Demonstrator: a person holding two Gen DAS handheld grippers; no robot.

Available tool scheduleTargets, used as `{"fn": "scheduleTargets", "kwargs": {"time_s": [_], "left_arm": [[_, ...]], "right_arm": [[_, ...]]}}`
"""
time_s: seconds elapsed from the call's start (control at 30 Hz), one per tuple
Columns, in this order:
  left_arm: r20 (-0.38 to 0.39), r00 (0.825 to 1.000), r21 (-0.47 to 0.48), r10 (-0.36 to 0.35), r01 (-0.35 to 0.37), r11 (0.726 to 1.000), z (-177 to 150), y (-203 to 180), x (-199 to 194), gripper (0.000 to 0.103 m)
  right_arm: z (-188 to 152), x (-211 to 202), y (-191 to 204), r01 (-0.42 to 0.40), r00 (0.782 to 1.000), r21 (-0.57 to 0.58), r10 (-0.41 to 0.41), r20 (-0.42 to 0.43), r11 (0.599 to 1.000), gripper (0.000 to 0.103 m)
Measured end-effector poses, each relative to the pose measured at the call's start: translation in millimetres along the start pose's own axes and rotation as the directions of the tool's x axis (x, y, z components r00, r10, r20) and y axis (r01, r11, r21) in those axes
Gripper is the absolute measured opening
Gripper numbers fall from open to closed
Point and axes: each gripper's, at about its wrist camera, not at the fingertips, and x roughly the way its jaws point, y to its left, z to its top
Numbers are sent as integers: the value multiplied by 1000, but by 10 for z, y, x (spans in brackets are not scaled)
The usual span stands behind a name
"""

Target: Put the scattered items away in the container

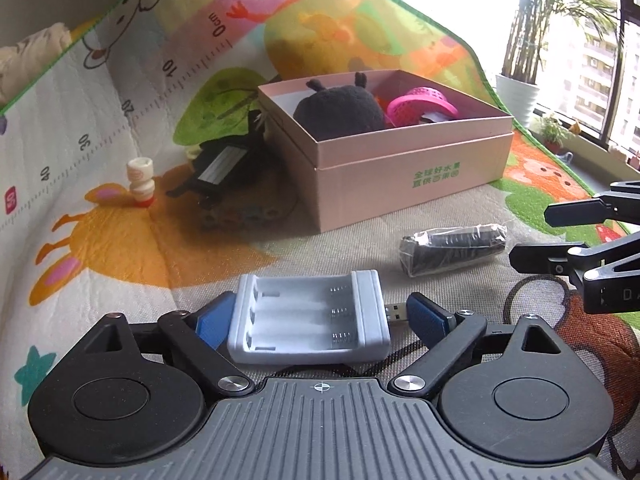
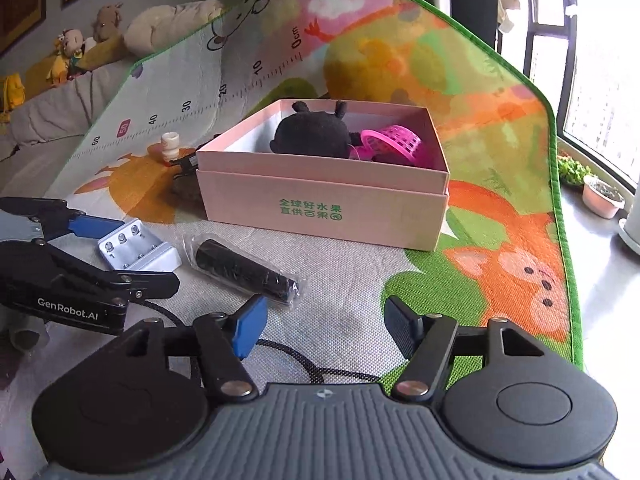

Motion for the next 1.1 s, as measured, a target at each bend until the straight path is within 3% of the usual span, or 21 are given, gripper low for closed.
{"fn": "scheduleTargets", "kwargs": {"time_s": [0.17, 0.2, 0.23, 0.3, 0.4, 0.57, 0.77, 0.83, 0.9, 1.1], "left_arm": [[-4, 999, -14, -32, 32, 999, -120, -126, -144, 95], [-2, 1000, -13, -28, 28, 1000, -154, -168, -175, 95], [5, 1000, -9, -21, 21, 1000, -178, -199, -198, 95], [20, 1000, 5, 3, -4, 1000, -195, -239, -236, 95], [12, 1000, 8, 13, -13, 1000, -198, -246, -243, 95], [10, 1000, 7, 17, -17, 1000, -234, -214, -279, 97], [9, 1000, -13, 15, -15, 1000, -237, -180, -267, 98], [9, 1000, -15, 15, -15, 1000, -235, -179, -266, 98], [8, 1000, -21, 15, -15, 1000, -233, -174, -263, 98], [0, 1000, -36, 3, -3, 999, -219, -144, -246, 98]], "right_arm": [[114, 93, -74, 167, 985, -64, -165, 47, 984, 68], [140, 76, -118, 164, 986, -45, -161, 50, 986, 68], [164, 41, -169, 125, 991, -12, -124, 47, 992, 70], [187, -29, -204, 27, 999, 47, -29, 39, 999, 86], [195, -53, -90, -75, 997, 96, 73, 17, 993, 89], [259, 75, 194, -99, 995, 119, 101, -10, 988, 99], [381, 340, 434, -47, 996, 80, 52, -66, 996, 101], [377, 397, 458, -31, 996, 55, 35, -79, 998, 93], [364, 380, 448, -28, 997, 40, 31, -70, 999, 87], [198, 152, 282, -14, 998, 13, 15, -53, 1000, 85]]}}
